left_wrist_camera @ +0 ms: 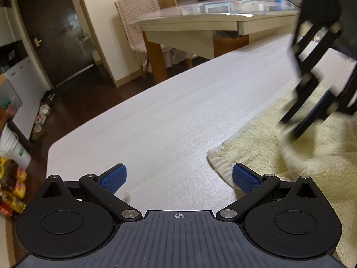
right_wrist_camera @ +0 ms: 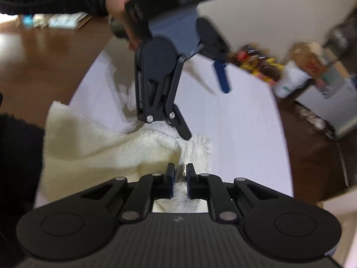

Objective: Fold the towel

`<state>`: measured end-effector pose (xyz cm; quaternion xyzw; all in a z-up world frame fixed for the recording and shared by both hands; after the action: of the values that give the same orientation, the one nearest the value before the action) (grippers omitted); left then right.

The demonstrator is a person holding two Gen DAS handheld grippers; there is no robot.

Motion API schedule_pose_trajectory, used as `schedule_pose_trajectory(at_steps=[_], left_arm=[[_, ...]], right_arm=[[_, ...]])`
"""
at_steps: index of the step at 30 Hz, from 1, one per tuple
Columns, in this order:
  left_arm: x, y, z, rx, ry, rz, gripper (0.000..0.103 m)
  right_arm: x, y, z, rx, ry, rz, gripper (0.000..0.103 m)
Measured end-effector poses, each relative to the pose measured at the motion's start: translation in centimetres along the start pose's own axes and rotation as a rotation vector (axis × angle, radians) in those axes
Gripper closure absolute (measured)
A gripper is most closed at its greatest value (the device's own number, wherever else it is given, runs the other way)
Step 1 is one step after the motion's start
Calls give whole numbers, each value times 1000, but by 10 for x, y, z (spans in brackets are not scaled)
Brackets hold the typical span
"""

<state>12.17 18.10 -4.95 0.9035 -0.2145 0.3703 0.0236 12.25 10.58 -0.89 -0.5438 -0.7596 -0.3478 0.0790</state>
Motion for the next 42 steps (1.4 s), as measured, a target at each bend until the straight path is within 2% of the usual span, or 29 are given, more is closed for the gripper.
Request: schedule_pose_trajectory(at_steps=[2, 5, 7, 13, 16, 19, 24, 27, 29, 30, 31, 36, 38, 42], left_arm=[[0, 1, 0, 7, -2, 3, 0], [1, 2, 0, 16, -5, -1, 0], [3, 3, 2, 22, -8, -1, 0], [4, 15, -8, 85, 11, 38, 0], [4, 23, -18, 127, 31, 63, 0], [1, 33, -33, 157, 66, 83, 0], [-31, 63, -92, 78, 205, 94, 0], [-62, 100, -115, 34, 230, 171, 2], [-81, 127, -118, 16, 220, 238, 12], [-90, 139, -119, 4, 211, 273, 30], [-98, 151, -119, -8, 201, 307, 41], [-123, 192, -120, -61, 194, 458, 41], [-129, 205, -119, -76, 181, 531, 45], [-137, 222, -106, -51, 136, 668, 69]], right_arm=[[-14, -9, -35, -63, 46, 55, 92], [-30, -35, -77, -101, 75, 113, 92], [-41, -55, -111, -144, 72, 152, 92], [-72, -96, -161, -201, 33, 271, 93], [-85, -113, -160, -223, 27, 346, 93], [-92, -112, -155, -238, 41, 423, 93], [-91, -93, -152, -245, 75, 513, 93], [-90, -83, -152, -246, 83, 544, 93], [-90, -79, -152, -249, 85, 556, 93], [-89, -78, -152, -246, 85, 562, 93], [-89, -76, -152, -242, 85, 568, 93], [-85, -74, -156, -249, 77, 570, 93], [-84, -76, -160, -258, 74, 575, 93], [-86, -79, -166, -258, 82, 593, 93]])
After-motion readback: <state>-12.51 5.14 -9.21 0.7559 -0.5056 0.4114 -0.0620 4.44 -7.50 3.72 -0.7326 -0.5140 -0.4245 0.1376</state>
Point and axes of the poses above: each gripper's, at about its wrist camera, not at the fingertips, and z roughly the way its jaws point, y to its right, x to its top, the point moved 2 cm from there along z, roughly the way its jaws point, and after that the axes turned 8 degrees about -x, right-handed, at the moved point
